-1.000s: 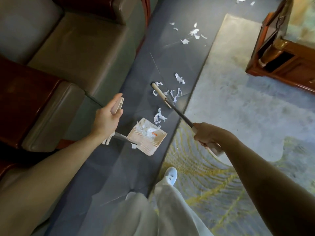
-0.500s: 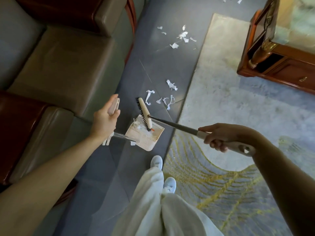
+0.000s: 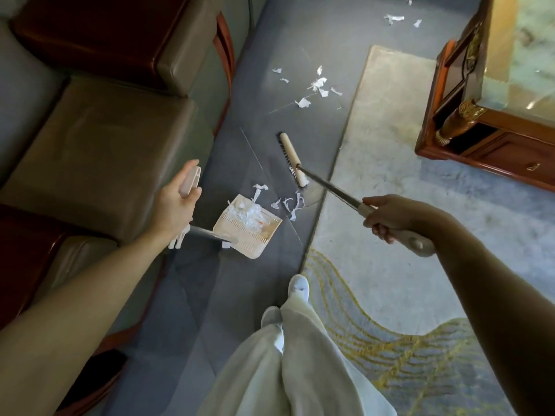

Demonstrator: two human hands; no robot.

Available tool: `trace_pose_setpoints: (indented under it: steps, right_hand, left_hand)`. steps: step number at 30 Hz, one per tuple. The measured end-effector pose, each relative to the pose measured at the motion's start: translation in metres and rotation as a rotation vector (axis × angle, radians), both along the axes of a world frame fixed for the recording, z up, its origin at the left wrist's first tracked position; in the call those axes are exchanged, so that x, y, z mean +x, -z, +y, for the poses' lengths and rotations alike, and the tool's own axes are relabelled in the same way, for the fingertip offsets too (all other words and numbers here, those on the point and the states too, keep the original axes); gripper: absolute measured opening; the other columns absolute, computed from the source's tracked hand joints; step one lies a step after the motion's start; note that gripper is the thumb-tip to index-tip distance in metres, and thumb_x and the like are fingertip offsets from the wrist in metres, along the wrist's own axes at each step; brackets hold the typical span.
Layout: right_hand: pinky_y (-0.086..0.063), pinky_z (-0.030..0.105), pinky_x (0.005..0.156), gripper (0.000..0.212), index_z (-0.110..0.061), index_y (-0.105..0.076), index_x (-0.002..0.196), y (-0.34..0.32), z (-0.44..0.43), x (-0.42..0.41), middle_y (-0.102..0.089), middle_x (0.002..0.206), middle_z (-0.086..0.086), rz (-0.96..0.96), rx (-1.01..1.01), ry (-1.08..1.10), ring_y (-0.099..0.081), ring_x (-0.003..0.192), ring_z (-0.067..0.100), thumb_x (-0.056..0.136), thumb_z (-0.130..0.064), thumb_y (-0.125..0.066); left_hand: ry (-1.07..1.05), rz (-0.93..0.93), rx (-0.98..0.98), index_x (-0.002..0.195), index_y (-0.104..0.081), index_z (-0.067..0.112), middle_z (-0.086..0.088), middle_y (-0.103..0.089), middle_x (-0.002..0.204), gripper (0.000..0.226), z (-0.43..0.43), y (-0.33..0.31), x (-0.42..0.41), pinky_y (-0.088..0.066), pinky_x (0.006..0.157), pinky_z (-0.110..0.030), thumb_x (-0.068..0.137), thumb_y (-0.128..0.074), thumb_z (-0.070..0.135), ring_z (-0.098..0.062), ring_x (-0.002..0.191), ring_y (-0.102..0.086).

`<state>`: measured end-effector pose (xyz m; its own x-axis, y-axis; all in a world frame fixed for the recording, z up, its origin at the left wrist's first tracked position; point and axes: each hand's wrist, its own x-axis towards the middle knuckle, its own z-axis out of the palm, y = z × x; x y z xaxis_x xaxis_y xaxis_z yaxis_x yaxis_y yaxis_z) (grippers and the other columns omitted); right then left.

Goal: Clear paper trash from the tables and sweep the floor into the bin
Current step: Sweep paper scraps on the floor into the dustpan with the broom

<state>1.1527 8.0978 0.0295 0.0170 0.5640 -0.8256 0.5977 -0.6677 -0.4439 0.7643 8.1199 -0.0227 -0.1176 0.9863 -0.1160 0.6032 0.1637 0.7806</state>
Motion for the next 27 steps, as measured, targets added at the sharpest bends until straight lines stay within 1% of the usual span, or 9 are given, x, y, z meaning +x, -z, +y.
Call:
trace_pose_setpoints:
  steps: [3, 4, 6, 8, 11, 15, 20, 25, 27]
  right_hand:
    - [-0.046, 0.034, 0.052, 0.038, 0.002, -0.045, 0.125, 0.014, 0.030, -0.007, -0.058, 0.060, 0.013, -0.096, 0.010, -0.129, -0.054, 0.053, 0.026, 0.087, 0.000, -0.051]
    - [-0.046, 0.034, 0.054, 0.037, 0.001, -0.042, 0.124, 0.023, 0.035, -0.010, -0.058, 0.060, 0.013, -0.123, -0.010, -0.152, -0.054, 0.053, 0.027, 0.087, 0.000, -0.049]
    - [-0.045, 0.033, 0.054, 0.033, -0.004, -0.036, 0.120, 0.045, 0.040, -0.016, -0.055, 0.058, 0.014, -0.159, -0.058, -0.177, -0.052, 0.049, 0.026, 0.089, 0.002, -0.045]
    - [-0.043, 0.034, 0.056, 0.027, -0.008, -0.034, 0.113, 0.065, 0.034, -0.022, -0.051, 0.055, 0.014, -0.145, -0.139, -0.141, -0.049, 0.047, 0.024, 0.089, 0.001, -0.042]
    - [-0.043, 0.029, 0.055, 0.035, -0.009, -0.039, 0.119, 0.078, 0.018, -0.029, -0.052, 0.050, 0.010, -0.186, -0.198, -0.170, -0.049, 0.041, 0.022, 0.085, -0.003, -0.048]
    - [-0.045, 0.023, 0.048, 0.080, -0.021, -0.020, 0.150, 0.081, 0.008, -0.052, -0.059, 0.047, 0.004, -0.179, -0.207, -0.218, -0.056, 0.041, 0.016, 0.081, -0.003, -0.056]
    - [-0.045, 0.023, 0.047, 0.080, -0.023, -0.016, 0.152, 0.085, -0.007, -0.098, -0.059, 0.051, 0.009, -0.015, -0.183, -0.003, -0.053, 0.040, 0.018, 0.084, -0.001, -0.052]
    - [-0.040, 0.022, 0.039, 0.067, -0.019, -0.030, 0.143, 0.084, -0.023, -0.150, -0.051, 0.046, 0.009, 0.069, -0.214, 0.057, -0.046, 0.034, 0.017, 0.083, 0.004, -0.049]
    - [-0.039, 0.023, 0.039, 0.076, -0.022, -0.024, 0.148, 0.084, -0.028, -0.174, -0.049, 0.050, 0.014, 0.060, -0.229, 0.062, -0.045, 0.034, 0.020, 0.082, 0.007, -0.048]
  left_hand:
    - [0.031, 0.016, -0.011, 0.135, -0.051, 0.028, -0.002, -0.063, 0.098, 0.051, 0.022, -0.004, 0.004, -0.036, 0.044, -0.014, 0.092, -0.053, 0.002, -0.012, 0.041, -0.041]
    - [0.043, 0.022, -0.021, 0.136, -0.051, 0.027, -0.005, -0.065, 0.103, 0.051, 0.030, -0.005, 0.004, -0.040, 0.048, -0.014, 0.092, -0.053, 0.002, -0.017, 0.047, -0.047]
    - [0.067, 0.048, -0.035, 0.137, -0.050, 0.023, -0.005, -0.064, 0.119, 0.050, 0.042, -0.009, 0.004, -0.046, 0.070, -0.024, 0.092, -0.054, 0.001, -0.028, 0.081, -0.058]
    - [0.094, 0.059, -0.051, 0.137, -0.050, 0.023, 0.003, -0.060, 0.122, 0.051, 0.050, -0.016, 0.000, -0.042, 0.082, -0.022, 0.092, -0.055, 0.001, -0.026, 0.097, -0.059]
    - [0.111, 0.150, -0.054, 0.137, -0.050, 0.026, 0.004, -0.060, 0.110, 0.051, 0.055, -0.030, -0.014, -0.038, 0.067, -0.009, 0.092, -0.057, 0.004, -0.016, 0.082, -0.055]
    - [0.154, 0.171, -0.055, 0.138, -0.049, 0.018, -0.009, -0.063, 0.119, 0.050, 0.052, -0.045, -0.032, -0.040, 0.081, -0.028, 0.092, -0.056, 0.001, -0.023, 0.091, -0.058]
    - [0.205, 0.157, -0.079, 0.137, -0.050, 0.017, -0.015, -0.060, 0.125, 0.047, 0.057, -0.035, -0.058, -0.037, 0.083, -0.025, 0.093, -0.056, 0.003, -0.031, 0.107, -0.057]
    - [0.288, 0.105, -0.034, 0.135, -0.052, 0.019, -0.003, -0.060, 0.124, 0.048, 0.077, -0.016, -0.090, -0.033, 0.075, -0.001, 0.091, -0.057, 0.002, -0.018, 0.105, -0.055]
    - [0.265, 0.066, -0.020, 0.133, -0.053, 0.022, 0.000, -0.059, 0.124, 0.048, 0.086, -0.010, -0.095, -0.033, 0.080, -0.004, 0.090, -0.058, 0.002, -0.018, 0.108, -0.055]
